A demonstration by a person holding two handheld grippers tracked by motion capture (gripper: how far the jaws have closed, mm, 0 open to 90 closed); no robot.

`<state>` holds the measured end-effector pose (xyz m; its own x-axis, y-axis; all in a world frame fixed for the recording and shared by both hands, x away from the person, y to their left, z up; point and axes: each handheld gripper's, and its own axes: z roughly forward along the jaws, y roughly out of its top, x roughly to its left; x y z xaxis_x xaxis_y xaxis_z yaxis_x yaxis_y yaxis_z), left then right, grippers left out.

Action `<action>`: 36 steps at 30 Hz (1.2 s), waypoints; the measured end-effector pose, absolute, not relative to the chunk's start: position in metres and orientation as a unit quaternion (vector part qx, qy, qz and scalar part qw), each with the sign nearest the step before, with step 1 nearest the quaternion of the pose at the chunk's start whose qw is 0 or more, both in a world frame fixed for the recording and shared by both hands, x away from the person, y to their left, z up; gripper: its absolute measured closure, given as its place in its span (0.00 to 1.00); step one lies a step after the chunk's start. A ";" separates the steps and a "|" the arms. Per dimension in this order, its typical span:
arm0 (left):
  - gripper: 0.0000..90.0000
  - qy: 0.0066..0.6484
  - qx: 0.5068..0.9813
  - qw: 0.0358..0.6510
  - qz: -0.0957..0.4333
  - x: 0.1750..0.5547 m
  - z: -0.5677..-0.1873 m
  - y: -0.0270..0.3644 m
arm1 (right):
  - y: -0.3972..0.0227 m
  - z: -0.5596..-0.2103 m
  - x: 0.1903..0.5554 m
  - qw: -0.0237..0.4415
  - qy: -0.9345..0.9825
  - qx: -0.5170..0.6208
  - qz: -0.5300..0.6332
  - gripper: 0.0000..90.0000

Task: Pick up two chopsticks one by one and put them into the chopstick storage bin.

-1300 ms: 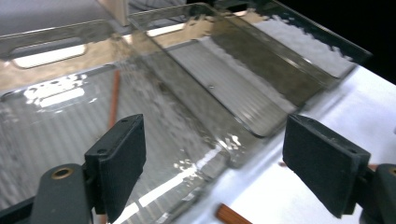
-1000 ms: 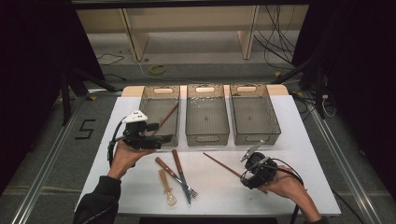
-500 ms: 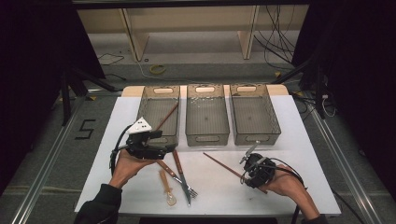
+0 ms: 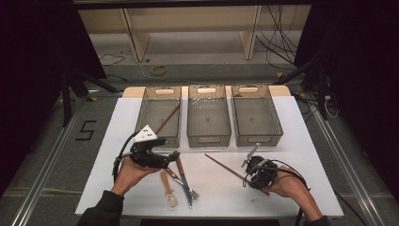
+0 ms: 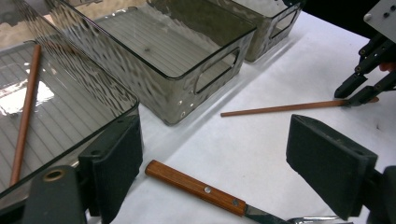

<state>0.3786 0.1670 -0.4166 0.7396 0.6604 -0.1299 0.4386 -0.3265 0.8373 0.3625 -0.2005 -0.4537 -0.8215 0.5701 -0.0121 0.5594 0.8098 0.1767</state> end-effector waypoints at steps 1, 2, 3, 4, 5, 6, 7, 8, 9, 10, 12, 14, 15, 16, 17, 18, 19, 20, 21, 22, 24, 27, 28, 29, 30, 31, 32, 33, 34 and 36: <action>0.20 0.342 0.805 0.469 0.117 0.378 -0.417 0.167 | -0.200 -0.454 0.363 0.032 0.951 0.296 0.082 0.86; 0.20 0.343 0.806 0.469 0.117 0.378 -0.417 0.167 | -0.200 -0.454 0.363 0.031 0.951 0.296 0.081 0.86; 0.20 0.343 0.805 0.469 0.117 0.378 -0.418 0.167 | -0.200 -0.454 0.363 0.031 0.951 0.295 0.081 0.88; 0.20 0.343 0.805 0.470 0.117 0.378 -0.418 0.166 | -0.199 -0.454 0.364 0.031 0.952 0.294 0.079 0.89; 0.20 0.344 0.805 0.470 0.117 0.378 -0.419 0.166 | -0.199 -0.454 0.364 0.031 0.953 0.292 0.077 0.90; 0.20 0.343 0.806 0.468 0.116 0.378 -0.419 0.166 | -0.198 -0.454 0.364 0.031 0.953 0.291 0.075 0.91; 0.20 0.343 0.807 0.467 0.117 0.378 -0.420 0.166 | -0.197 -0.454 0.364 0.030 0.955 0.287 0.072 0.91; 0.20 0.343 0.807 0.467 0.117 0.378 -0.420 0.165 | -0.197 -0.454 0.365 0.030 0.956 0.285 0.069 0.92; 0.20 0.342 0.808 0.465 0.116 0.378 -0.420 0.165 | -0.196 -0.455 0.366 0.028 0.956 0.284 0.068 0.92; 0.20 0.341 0.809 0.465 0.115 0.378 -0.420 0.165 | -0.197 -0.455 0.367 0.026 0.957 0.280 0.067 0.92; 0.20 0.340 0.809 0.465 0.114 0.378 -0.421 0.164 | -0.197 -0.455 0.368 0.025 0.958 0.276 0.069 0.93; 0.20 0.340 0.809 0.465 0.113 0.379 -0.422 0.164 | -0.196 -0.454 0.366 0.030 0.960 0.269 0.067 0.93; 0.20 0.341 0.810 0.464 0.112 0.379 -0.423 0.164 | -0.195 -0.455 0.366 0.035 0.963 0.258 0.064 0.93; 0.20 0.340 0.811 0.462 0.112 0.379 -0.424 0.163 | -0.193 -0.454 0.364 0.042 0.965 0.252 0.058 0.93; 0.20 0.340 0.812 0.461 0.112 0.379 -0.425 0.163 | -0.193 -0.454 0.364 0.042 0.965 0.252 0.058 0.93; 0.20 0.338 0.814 0.459 0.113 0.379 -0.425 0.162 | -0.192 -0.453 0.363 0.043 0.966 0.249 0.057 0.93; 0.20 0.337 0.814 0.459 0.113 0.378 -0.425 0.161 | -0.192 -0.453 0.362 0.042 0.966 0.248 0.060 0.94; 0.20 0.336 0.815 0.459 0.113 0.378 -0.424 0.161 | -0.191 -0.452 0.362 0.042 0.967 0.243 0.061 0.94; 0.20 0.334 0.815 0.460 0.112 0.378 -0.424 0.160 | -0.191 -0.451 0.361 0.044 0.967 0.245 0.064 0.94; 0.20 0.330 0.817 0.459 0.114 0.377 -0.423 0.159 | -0.191 -0.449 0.360 0.048 0.967 0.243 0.068 0.94; 0.20 0.323 0.820 0.459 0.114 0.376 -0.421 0.157 | -0.191 -0.443 0.359 0.054 0.967 0.238 0.077 0.94; 0.20 0.311 0.827 0.457 0.109 0.374 -0.419 0.153 | -0.190 -0.435 0.356 0.062 0.966 0.235 0.090 0.94; 0.21 0.307 0.828 0.457 0.109 0.373 -0.418 0.151 | -0.189 -0.433 0.355 0.064 0.967 0.230 0.092 0.94; 0.21 0.301 0.831 0.455 0.108 0.372 -0.417 0.149 | -0.188 -0.431 0.354 0.066 0.967 0.227 0.093 0.94; 0.21 0.296 0.833 0.455 0.106 0.371 -0.416 0.147 | -0.186 -0.429 0.353 0.069 0.968 0.223 0.095 0.94; 0.21 0.291 0.836 0.453 0.106 0.370 -0.415 0.145 | -0.184 -0.428 0.352 0.069 0.968 0.220 0.095 0.94; 0.21 0.284 0.840 0.450 0.105 0.369 -0.414 0.142 | -0.182 -0.426 0.350 0.071 0.968 0.219 0.096 0.94; 0.21 0.280 0.843 0.447 0.104 0.368 -0.414 0.140 | -0.180 -0.425 0.350 0.075 0.971 0.207 0.097 0.94; 0.21 0.274 0.847 0.443 0.105 0.367 -0.413 0.137 | -0.178 -0.424 0.349 0.075 0.971 0.207 0.095 0.94; 0.21 0.266 0.855 0.433 0.107 0.365 -0.412 0.132 | -0.173 -0.422 0.346 0.080 0.971 0.205 0.096 0.94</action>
